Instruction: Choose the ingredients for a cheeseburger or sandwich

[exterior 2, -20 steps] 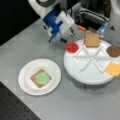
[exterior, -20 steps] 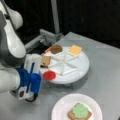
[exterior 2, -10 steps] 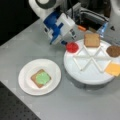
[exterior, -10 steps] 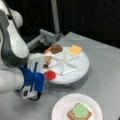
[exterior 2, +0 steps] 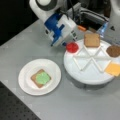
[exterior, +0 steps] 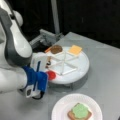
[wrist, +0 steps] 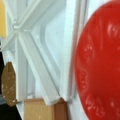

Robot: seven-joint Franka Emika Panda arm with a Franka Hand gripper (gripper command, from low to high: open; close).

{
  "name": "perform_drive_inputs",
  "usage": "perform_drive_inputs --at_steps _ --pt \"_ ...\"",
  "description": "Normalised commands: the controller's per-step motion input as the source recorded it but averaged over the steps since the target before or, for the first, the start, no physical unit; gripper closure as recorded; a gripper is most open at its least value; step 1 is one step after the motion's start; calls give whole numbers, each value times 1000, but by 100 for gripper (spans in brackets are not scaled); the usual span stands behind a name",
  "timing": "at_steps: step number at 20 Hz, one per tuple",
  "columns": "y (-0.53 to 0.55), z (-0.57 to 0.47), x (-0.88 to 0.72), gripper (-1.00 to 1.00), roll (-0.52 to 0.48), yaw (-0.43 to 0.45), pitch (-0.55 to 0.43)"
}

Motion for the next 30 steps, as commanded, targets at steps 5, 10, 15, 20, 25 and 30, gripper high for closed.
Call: perform_drive_inputs --at_steps 5,10,15,20,25,30 --pt "12 -82 140 100 92 -112 19" --pt "18 -64 149 100 58 -103 20" --pt "-11 -62 145 100 86 -92 12" --pt "-46 -53 140 100 96 -75 16" --pt "-93 -52 137 100 98 -62 18" --pt "-145 -46 133 100 95 -35 18"
